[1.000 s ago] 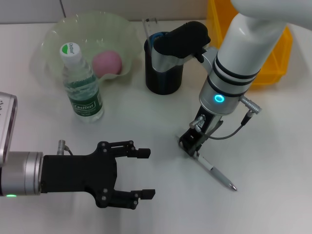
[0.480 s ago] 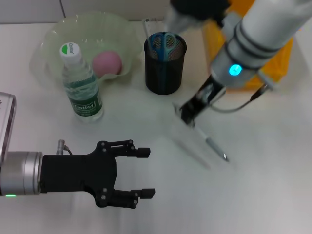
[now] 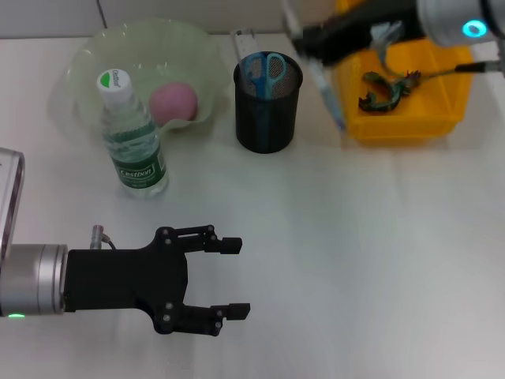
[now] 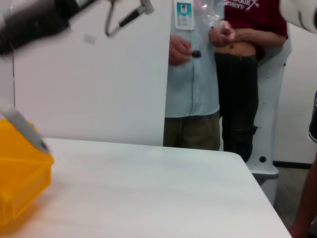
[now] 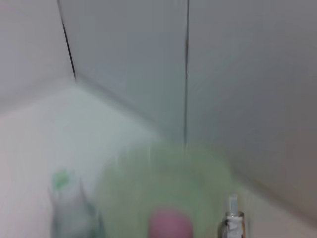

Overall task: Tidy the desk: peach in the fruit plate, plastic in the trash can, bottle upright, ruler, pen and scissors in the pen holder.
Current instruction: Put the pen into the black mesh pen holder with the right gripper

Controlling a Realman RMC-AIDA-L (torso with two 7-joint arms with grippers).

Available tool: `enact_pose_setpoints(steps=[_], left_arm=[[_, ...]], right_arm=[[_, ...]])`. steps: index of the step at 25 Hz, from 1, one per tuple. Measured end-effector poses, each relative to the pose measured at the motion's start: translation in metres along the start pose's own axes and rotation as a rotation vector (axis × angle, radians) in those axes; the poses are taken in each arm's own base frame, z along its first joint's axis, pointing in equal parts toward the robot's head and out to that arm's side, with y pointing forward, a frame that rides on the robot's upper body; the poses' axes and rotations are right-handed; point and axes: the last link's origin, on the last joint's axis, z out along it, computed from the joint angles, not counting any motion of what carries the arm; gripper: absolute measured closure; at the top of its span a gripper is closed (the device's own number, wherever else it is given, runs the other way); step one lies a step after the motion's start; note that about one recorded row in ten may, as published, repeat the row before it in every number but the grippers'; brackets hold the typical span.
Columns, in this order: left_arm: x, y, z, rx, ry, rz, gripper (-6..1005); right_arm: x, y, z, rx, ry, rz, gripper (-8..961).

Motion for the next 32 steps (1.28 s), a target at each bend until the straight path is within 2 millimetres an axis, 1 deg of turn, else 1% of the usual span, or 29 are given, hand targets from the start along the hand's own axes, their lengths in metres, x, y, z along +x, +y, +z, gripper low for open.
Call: enact_pose_setpoints(steps=[3, 4, 5, 6, 8, 9, 10, 12, 13, 14, 15, 18, 19, 20, 21, 23, 24, 25, 29, 32], left_arm=[[0.000, -0.001, 0.000, 0.002, -0.002, -0.001, 197], [0.000, -0.001, 0.000, 0.002, -0.002, -0.001, 197], [0.000, -0.001, 0.000, 0.002, -0.002, -0.001, 197], [0.000, -0.001, 0.000, 0.003, -0.002, -0.001, 197], [0.000, -0.001, 0.001, 0.003, -0.002, -0.003, 197], [0.000, -0.001, 0.001, 0.002, -0.002, -0.004, 197], [0.000, -0.001, 0.001, 0.002, -0.002, -0.004, 197], [0.000, -0.001, 0.001, 0.001, -0.001, -0.004, 197], [0.000, -0.001, 0.001, 0.001, -0.001, -0.004, 197], [0.000, -0.001, 0.001, 0.001, -0.002, -0.003, 197], [0.000, -0.001, 0.001, 0.001, -0.002, -0.003, 197], [0.001, -0.001, 0.001, -0.003, 0.001, 0.004, 197], [0.001, -0.001, 0.001, -0.004, 0.001, 0.005, 197], [0.001, -0.001, 0.001, -0.004, 0.001, 0.007, 197], [0.001, -0.001, 0.001, -0.004, 0.001, 0.008, 197], [0.001, -0.001, 0.001, -0.005, 0.000, 0.009, 197], [0.001, -0.001, 0.000, -0.006, -0.001, 0.010, 197], [0.001, -0.001, 0.000, -0.006, -0.001, 0.010, 197], [0.001, 0.000, 0.001, -0.010, -0.004, 0.011, 197], [0.001, 0.000, 0.001, -0.012, -0.006, 0.012, 197]], right_arm=[[0.000, -0.005, -0.003, -0.028, -0.183, -0.011, 835], [0.003, -0.008, -0.001, -0.050, -0.296, -0.030, 835], [0.004, -0.009, 0.000, -0.059, -0.352, -0.041, 835], [0.004, -0.009, 0.000, -0.059, -0.352, -0.041, 835], [0.008, -0.009, 0.003, -0.081, -0.441, -0.059, 835], [0.016, -0.010, 0.010, -0.099, -0.504, -0.083, 835], [0.016, -0.010, 0.010, -0.099, -0.504, -0.083, 835], [0.026, -0.013, 0.017, -0.107, -0.558, -0.075, 835], [0.033, -0.017, 0.022, -0.110, -0.598, -0.057, 836], [0.045, -0.023, 0.032, -0.108, -0.659, -0.022, 836], [0.045, -0.023, 0.032, -0.108, -0.659, -0.022, 836], [0.060, -0.036, 0.043, -0.079, -0.763, 0.030, 836], [0.065, -0.043, 0.050, -0.053, -0.785, 0.051, 836], [0.065, -0.043, 0.050, -0.053, -0.785, 0.051, 836], [0.066, -0.046, 0.055, -0.048, -0.780, 0.065, 836], [0.069, -0.047, 0.066, -0.053, -0.743, 0.083, 836], [0.072, -0.047, 0.078, -0.064, -0.697, 0.092, 836], [0.072, -0.047, 0.078, -0.064, -0.697, 0.092, 836], [0.075, -0.043, 0.091, -0.082, -0.643, 0.093, 836], [0.079, -0.041, 0.094, -0.083, -0.628, 0.097, 835]])
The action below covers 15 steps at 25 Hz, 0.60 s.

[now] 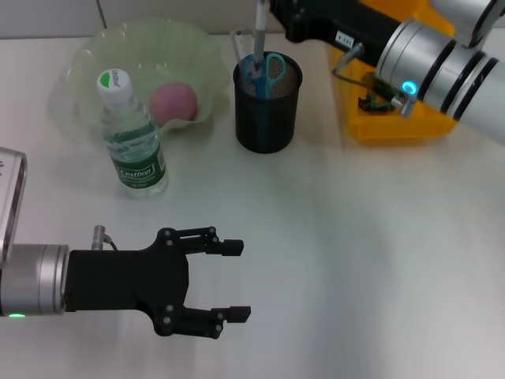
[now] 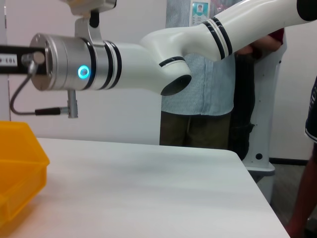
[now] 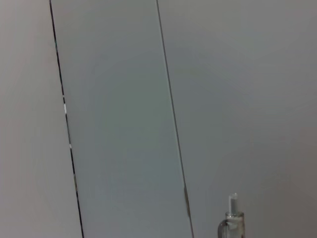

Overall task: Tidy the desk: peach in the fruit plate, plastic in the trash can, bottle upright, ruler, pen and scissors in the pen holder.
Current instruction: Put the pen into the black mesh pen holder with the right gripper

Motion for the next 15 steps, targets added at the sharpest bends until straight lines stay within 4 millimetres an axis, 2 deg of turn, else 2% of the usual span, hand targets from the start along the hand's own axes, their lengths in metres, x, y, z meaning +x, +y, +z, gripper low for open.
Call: enact_pose_setpoints(steps=[7, 15], left_arm=[[0.000, 0.000, 0.000, 0.000, 0.000, 0.000, 197], [0.000, 0.001, 0.000, 0.002, 0.004, -0.001, 197]], right_arm=[[0.018, 0.004, -0.007, -0.010, 0.057, 0.026, 808], [0.027, 0.005, -0.020, 0.001, 0.062, 0.045, 734]])
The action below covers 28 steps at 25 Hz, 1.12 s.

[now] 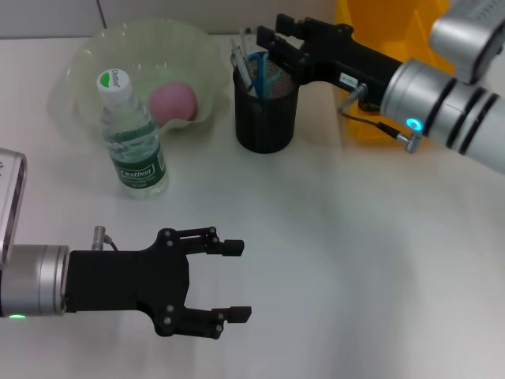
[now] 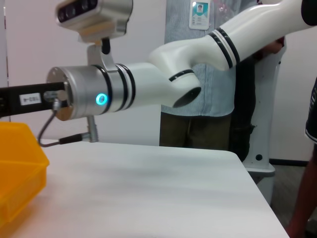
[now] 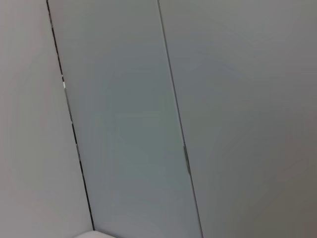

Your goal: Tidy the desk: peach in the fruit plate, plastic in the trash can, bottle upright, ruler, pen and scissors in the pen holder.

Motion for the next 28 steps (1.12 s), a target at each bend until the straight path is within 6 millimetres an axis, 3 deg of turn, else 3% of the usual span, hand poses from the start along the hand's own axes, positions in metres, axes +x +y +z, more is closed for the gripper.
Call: enact_pose_setpoints(steps=[2, 4, 6, 7, 8, 11, 12, 13, 18, 22, 28], left_arm=[[0.000, 0.000, -0.001, 0.004, 0.003, -0.001, 197], [0.000, 0.000, -0.001, 0.007, 0.007, -0.002, 197], [0.000, 0.001, -0.002, 0.011, 0.011, -0.003, 197], [0.000, 0.001, -0.004, 0.019, 0.015, -0.009, 197], [0.000, 0.001, -0.004, 0.019, 0.015, -0.009, 197], [0.000, 0.001, -0.009, 0.041, 0.031, -0.022, 197], [0.000, 0.002, -0.011, 0.046, 0.037, -0.025, 197], [0.000, 0.003, -0.013, 0.051, 0.042, -0.028, 197], [-0.003, 0.007, -0.023, 0.068, 0.050, -0.042, 197], [-0.004, 0.008, -0.023, 0.065, 0.045, -0.051, 197], [-0.004, 0.008, -0.022, 0.059, 0.044, -0.070, 197]], right_arm=[[-0.002, 0.004, -0.015, -0.019, -0.052, 0.010, 716], [-0.003, 0.006, -0.024, -0.027, -0.079, 0.014, 624], [-0.006, 0.012, -0.045, -0.042, -0.139, 0.024, 532], [-0.007, 0.017, -0.068, -0.049, -0.184, 0.041, 486], [-0.007, 0.017, -0.068, -0.049, -0.184, 0.041, 446], [-0.002, 0.026, -0.111, -0.065, -0.235, 0.060, 327], [0.003, 0.032, -0.140, -0.089, -0.259, 0.056, 287], [0.003, 0.032, -0.140, -0.089, -0.259, 0.056, 264], [0.030, 0.052, -0.194, -0.266, -0.106, -0.023, 150], [0.056, 0.069, -0.203, -0.448, 0.084, -0.075, 127], [0.057, 0.070, -0.196, -0.492, 0.110, -0.083, 127]])
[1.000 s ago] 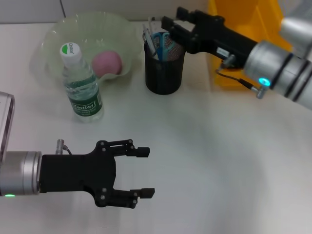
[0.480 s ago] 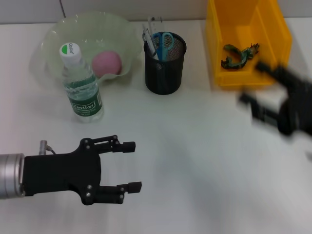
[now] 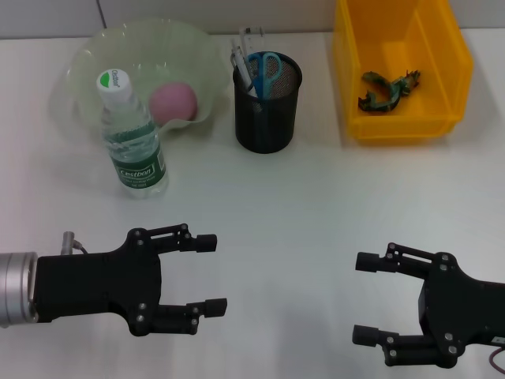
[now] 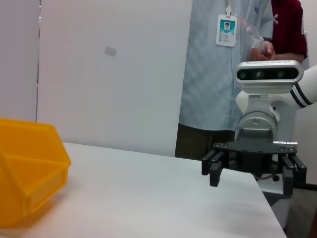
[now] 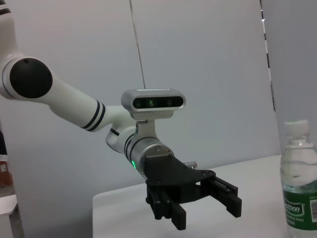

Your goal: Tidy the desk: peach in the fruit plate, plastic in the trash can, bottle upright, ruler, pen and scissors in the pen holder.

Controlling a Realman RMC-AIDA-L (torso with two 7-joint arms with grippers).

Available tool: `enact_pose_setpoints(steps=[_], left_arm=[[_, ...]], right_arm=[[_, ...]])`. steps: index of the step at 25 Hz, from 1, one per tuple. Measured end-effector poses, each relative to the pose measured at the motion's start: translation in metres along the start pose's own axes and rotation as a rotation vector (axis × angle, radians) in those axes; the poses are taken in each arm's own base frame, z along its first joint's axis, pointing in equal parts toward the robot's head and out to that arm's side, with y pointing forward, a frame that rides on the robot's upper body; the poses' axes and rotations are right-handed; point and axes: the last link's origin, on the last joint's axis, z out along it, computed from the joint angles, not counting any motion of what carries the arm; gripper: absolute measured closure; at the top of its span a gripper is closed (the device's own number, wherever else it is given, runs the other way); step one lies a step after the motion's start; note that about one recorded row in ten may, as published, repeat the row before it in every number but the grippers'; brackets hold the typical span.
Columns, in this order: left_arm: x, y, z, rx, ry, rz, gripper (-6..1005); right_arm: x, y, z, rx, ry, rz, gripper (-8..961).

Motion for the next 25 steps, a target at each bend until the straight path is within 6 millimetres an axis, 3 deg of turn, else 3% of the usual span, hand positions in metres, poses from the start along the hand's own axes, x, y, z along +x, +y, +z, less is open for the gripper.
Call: enact_pose_setpoints(steps=[25], left_arm=[[0.0001, 0.0040, 0.0009, -0.007, 0.018, -0.004, 197]], right_arm=[[-0.0008, -0.0079, 0.0034, 0.044, -0.048, 0.021, 127]])
